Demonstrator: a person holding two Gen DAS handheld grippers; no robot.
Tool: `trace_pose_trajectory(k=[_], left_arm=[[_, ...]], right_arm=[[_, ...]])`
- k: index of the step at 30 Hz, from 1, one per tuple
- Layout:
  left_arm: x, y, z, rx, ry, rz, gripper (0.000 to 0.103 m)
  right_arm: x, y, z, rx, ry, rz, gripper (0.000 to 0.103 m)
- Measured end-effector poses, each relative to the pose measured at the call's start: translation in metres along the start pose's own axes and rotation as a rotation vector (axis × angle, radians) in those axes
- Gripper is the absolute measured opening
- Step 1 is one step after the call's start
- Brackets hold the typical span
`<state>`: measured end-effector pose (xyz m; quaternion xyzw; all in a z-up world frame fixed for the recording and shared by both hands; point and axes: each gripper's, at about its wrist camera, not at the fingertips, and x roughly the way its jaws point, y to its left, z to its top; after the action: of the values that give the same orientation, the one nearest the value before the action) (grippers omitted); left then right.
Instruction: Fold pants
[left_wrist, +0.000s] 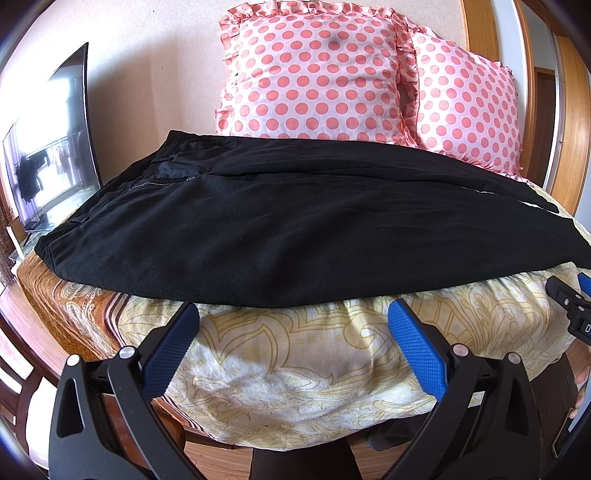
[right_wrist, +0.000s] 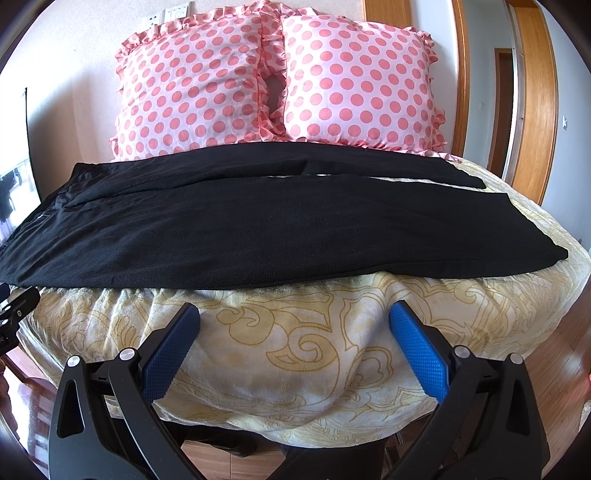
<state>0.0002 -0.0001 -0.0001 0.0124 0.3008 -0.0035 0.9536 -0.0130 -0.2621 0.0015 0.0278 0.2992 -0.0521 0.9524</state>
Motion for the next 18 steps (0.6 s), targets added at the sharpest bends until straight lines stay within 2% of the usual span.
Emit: trace_pose_trajectory(k=[12,15,18], left_arm=[[-0.001,0.002,-0.002,0.016,0.017,-0.019,0.101],[-0.004,0.006,0.001,0.034,0.027,-0.044,0.101],[-0.017,0.014,0.009,0.013,-0.017,-0.076,0.101]], right_arm=[[0.004,-0.003,0.007,-0.018,0.037,0.054,0.102],[-0.003,-0.021,0.015,0.049,0.033,0.116,0.102],[-0.013,-0.052,0.042,0.143,-0.009,0.136,0.102]])
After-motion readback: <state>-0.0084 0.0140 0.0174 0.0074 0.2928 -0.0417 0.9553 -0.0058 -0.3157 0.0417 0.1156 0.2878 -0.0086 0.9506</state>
